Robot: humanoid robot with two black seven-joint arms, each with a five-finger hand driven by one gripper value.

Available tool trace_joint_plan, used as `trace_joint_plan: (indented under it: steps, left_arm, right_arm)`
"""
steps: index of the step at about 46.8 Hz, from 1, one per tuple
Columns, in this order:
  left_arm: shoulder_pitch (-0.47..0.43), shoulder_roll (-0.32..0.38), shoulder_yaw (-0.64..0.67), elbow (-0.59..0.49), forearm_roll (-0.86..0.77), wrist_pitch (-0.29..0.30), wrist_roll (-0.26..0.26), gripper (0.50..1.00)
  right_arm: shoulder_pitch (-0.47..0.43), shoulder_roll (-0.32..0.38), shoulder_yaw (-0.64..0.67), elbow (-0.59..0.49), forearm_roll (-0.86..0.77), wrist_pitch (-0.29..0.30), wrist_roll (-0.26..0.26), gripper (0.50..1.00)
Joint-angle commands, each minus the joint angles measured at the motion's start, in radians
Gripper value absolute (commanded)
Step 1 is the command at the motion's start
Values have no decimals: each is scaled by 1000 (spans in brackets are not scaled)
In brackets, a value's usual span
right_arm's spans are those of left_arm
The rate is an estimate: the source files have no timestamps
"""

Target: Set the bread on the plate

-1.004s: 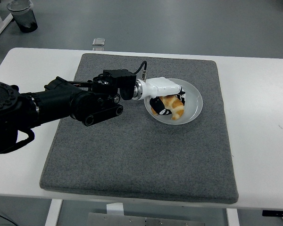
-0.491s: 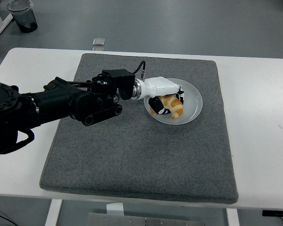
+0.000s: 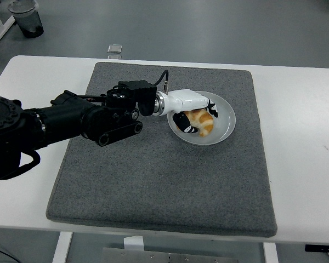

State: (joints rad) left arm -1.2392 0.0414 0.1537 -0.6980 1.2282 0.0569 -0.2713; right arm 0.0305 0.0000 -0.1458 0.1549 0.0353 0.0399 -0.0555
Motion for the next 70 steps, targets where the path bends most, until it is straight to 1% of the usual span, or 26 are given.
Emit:
trace_joint_plan:
  steps: [1,7,19,28,38,45,50,54,59,63,70]
  left_arm:
    - [0,0,-3,0,-4,1,0,945]
    - [0,-2,-28,-1,-33,1,-2,988]
    - [-16,3,-152,-5,-154,-15,-2,990]
    - [-20,8,-198,-6,-279,-25,-3,990]
    - [3,12,-275,-5,-469,-35,-2,990]
    - [32,14,-286,-1,-683,-43,-2,990]
    - [37,18,-289,0,-829,-68,-2,990]
    - [38,35,-290,3,-943,-97,-2,990]
    - [63,46,-306,9,-1081,-130,-2,990]
    - [86,60,-355,28,-1139,-160,0,990]
    - [168,63,-494,64,-1151,-187,6,992]
  right_arm:
    - [0,0,0,0,0,0,0,932]
    - [0,0,0,0,0,0,0,932]
    - [0,0,0,0,0,0,0,932]
    - [0,0,-1,0,0,0,0,930]
    - [0,0,0,0,0,0,0,930]
    - [0,0,-1,0,0,0,0,932]
    - [0,0,0,0,0,0,0,930]
    - [0,0,-1,0,0,0,0,930]
    - [0,0,-1,0,0,0,-1,932]
    - [0,0,-1,0,0,0,0,932]
    - [0,0,0,0,0,0,0,930]
